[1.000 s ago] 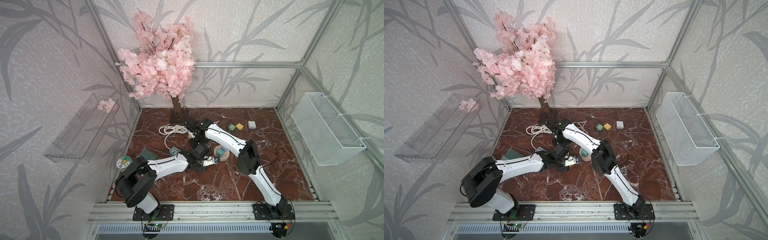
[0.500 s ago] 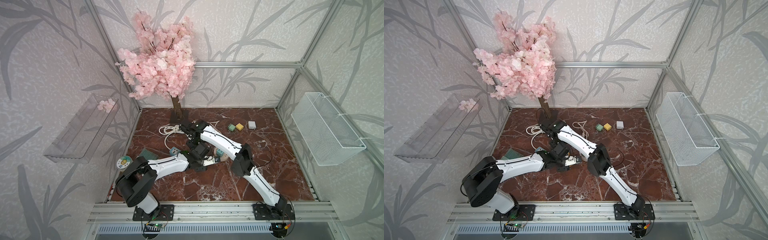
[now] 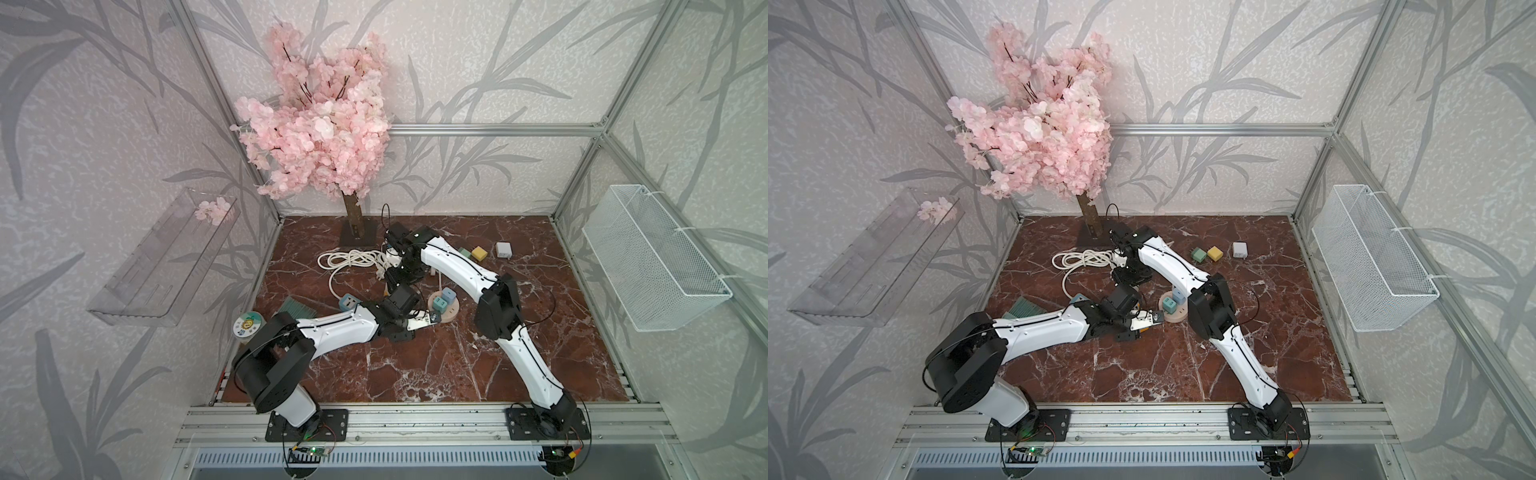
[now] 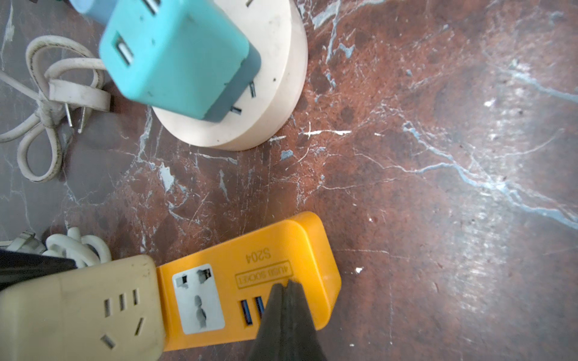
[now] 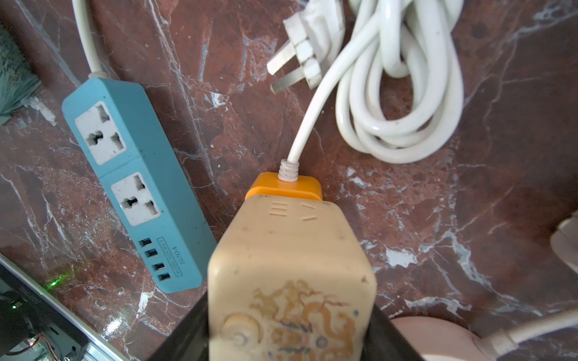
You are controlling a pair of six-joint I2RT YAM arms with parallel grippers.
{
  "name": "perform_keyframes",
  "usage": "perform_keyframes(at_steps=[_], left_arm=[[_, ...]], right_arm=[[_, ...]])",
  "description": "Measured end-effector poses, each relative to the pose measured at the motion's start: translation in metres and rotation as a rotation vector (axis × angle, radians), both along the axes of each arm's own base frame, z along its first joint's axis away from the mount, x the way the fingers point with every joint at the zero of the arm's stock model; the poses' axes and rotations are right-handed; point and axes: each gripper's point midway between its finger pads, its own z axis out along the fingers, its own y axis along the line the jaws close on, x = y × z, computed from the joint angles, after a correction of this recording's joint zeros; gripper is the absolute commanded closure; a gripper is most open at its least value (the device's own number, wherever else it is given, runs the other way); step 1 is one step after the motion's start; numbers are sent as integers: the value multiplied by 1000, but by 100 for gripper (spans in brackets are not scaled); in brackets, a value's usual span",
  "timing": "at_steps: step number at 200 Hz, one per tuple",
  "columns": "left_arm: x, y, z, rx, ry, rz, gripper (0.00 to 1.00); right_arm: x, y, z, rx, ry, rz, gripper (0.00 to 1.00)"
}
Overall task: Pull the plug off the socket
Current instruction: Remove the plug from the socket.
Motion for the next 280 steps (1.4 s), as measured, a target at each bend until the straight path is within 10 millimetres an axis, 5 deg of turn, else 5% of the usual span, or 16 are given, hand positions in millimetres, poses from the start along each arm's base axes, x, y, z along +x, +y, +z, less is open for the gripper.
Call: perform_keyframes(at_steps=[78,219,280], left_arm=[[-3,3,-2,14,12,0,100],[3,-3,3,-4,-11,1,100],[1,1,-2,14,5,2,100]], right_arm=[[-19,15,13,-231,-263,88,100],[6,-7,3,78,75,-7,100],[-4,4,5,-55,-66,34,100]])
